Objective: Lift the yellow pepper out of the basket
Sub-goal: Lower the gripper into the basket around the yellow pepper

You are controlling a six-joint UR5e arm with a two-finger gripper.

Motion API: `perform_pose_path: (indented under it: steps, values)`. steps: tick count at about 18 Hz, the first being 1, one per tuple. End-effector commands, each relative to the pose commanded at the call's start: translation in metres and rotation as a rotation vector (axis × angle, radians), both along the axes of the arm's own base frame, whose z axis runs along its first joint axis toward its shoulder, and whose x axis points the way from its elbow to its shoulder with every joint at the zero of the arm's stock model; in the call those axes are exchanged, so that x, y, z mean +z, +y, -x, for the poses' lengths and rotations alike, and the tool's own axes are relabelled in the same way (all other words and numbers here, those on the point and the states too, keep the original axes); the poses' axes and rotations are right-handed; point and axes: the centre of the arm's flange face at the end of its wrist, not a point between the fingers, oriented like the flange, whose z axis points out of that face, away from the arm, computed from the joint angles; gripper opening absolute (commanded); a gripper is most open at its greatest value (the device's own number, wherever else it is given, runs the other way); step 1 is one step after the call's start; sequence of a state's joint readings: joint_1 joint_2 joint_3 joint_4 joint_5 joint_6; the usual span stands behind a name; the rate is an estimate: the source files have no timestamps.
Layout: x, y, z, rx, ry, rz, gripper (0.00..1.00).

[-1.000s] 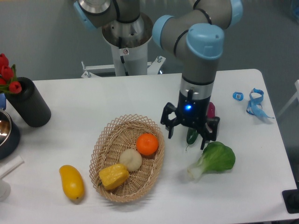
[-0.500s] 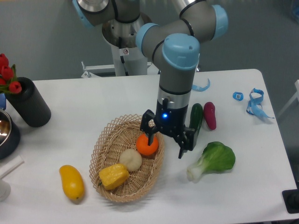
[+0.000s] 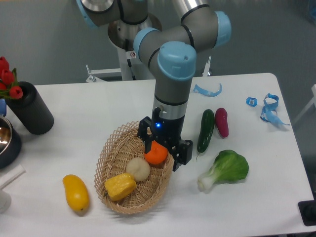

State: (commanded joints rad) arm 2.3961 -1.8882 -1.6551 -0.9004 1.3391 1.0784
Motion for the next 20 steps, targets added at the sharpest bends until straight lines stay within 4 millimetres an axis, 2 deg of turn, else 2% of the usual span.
perform_pose_path:
  steps: [4,8,11,18,20]
  values:
    - [-0.02,0.011,-0.003,-0.024,-0.017,0.02,1.0]
    - [-0.045,0.033,-0.024,-0.064,0.02,0.107,1.0]
    - [-0.061,0.052,-0.032,-0.076,0.036,0.145,1.0]
    - [-0.085,0.069,-0.045,-0.083,0.006,0.163,1.0]
    - [-0.092,0.076,-0.055,-0.088,-0.004,0.168,1.0]
